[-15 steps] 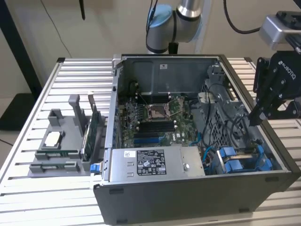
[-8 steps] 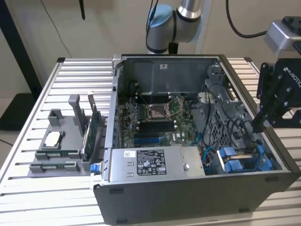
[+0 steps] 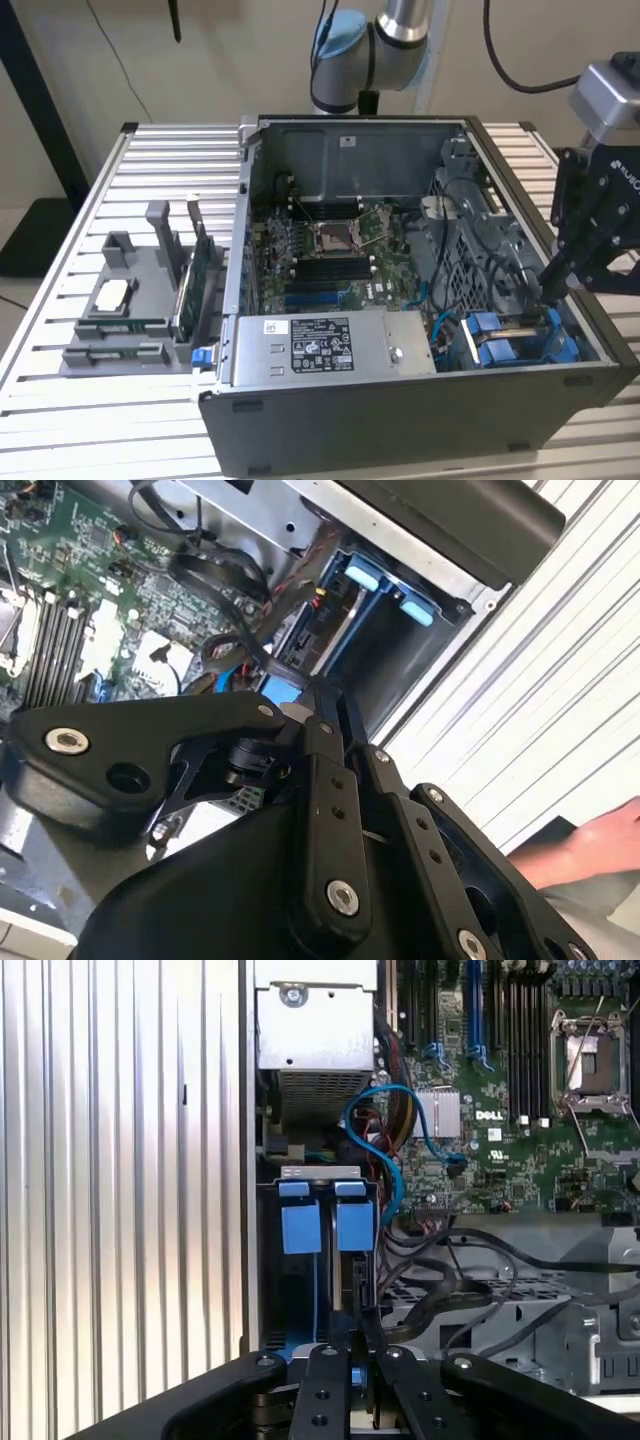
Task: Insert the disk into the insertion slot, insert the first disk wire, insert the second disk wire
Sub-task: 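Insert the second disk wire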
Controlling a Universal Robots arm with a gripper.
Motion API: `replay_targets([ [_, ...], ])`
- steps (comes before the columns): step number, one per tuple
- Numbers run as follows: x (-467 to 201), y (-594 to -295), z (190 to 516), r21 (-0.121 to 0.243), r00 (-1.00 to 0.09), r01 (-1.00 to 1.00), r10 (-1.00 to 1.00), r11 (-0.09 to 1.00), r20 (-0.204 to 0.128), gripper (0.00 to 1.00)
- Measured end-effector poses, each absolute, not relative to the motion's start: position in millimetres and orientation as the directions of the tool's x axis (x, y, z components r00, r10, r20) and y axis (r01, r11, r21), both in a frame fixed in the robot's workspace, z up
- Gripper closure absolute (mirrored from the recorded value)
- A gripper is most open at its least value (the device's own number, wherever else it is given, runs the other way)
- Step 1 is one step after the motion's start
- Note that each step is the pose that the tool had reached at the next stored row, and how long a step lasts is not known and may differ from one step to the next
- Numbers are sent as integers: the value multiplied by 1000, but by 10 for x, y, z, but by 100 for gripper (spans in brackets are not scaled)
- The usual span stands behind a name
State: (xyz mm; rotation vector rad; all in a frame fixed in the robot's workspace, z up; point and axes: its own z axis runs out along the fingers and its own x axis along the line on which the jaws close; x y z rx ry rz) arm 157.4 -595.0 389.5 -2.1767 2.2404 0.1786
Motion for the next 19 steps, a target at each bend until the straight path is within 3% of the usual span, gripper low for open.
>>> replay_targets([
  [19, 1210, -5827, 3878, 74, -31, -997, -996, 24, -88, 84],
])
